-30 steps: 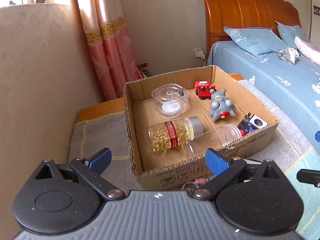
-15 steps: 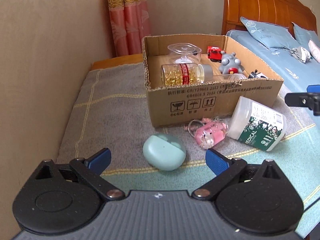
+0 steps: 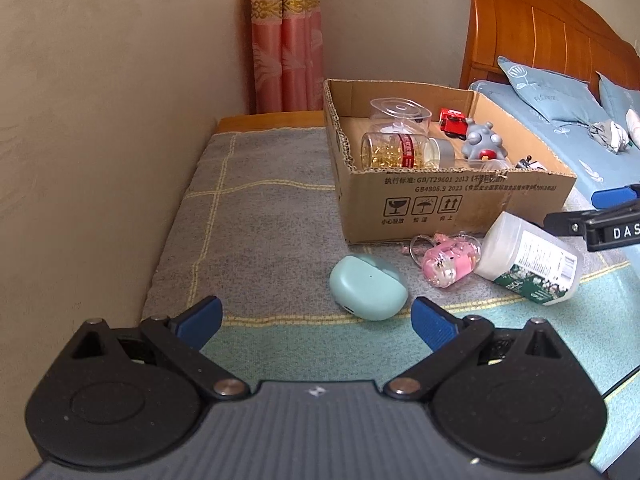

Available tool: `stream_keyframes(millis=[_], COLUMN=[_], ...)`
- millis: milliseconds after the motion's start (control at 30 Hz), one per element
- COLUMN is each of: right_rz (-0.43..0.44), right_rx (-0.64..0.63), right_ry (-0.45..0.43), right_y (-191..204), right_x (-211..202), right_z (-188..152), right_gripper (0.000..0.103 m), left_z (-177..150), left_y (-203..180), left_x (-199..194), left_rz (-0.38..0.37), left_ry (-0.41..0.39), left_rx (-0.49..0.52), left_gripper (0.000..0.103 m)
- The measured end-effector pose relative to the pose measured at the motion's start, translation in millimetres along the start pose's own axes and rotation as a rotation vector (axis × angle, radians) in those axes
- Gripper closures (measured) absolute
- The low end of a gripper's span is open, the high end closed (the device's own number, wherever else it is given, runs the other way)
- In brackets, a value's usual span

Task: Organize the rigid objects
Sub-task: 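Move the left tool to the mint-green round case while the right tool approaches the white bottle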

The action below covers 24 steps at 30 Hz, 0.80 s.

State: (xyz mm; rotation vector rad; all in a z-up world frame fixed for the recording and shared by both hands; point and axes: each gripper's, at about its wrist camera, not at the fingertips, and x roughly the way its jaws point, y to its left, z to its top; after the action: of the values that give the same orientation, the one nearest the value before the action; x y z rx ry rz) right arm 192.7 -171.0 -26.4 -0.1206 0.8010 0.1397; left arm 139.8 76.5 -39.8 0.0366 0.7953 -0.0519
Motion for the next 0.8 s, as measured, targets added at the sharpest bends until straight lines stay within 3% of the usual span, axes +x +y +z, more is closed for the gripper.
stream_keyframes(millis=[433, 633, 800], right_rz=[0.123, 0.085, 0.058], right_rx=[-0.099, -0.159, -0.126], right_ry=[0.025, 0.052, 0.073], right_y=[58, 73, 54], right_x=[-11, -4, -2], right_z=[-24, -45, -56], right_gripper=[0.0, 0.0, 0.0], left_z=[-5, -6, -7], left_y=[9, 10, 10], left_x=[-5, -2, 2], left_rz=[-0.027, -0.036, -0.042], left_ry=[-0.02, -0.012, -0.003], left_rx=[-0.025, -0.028, -0.028], left_gripper=[0.003, 0.003, 0.003])
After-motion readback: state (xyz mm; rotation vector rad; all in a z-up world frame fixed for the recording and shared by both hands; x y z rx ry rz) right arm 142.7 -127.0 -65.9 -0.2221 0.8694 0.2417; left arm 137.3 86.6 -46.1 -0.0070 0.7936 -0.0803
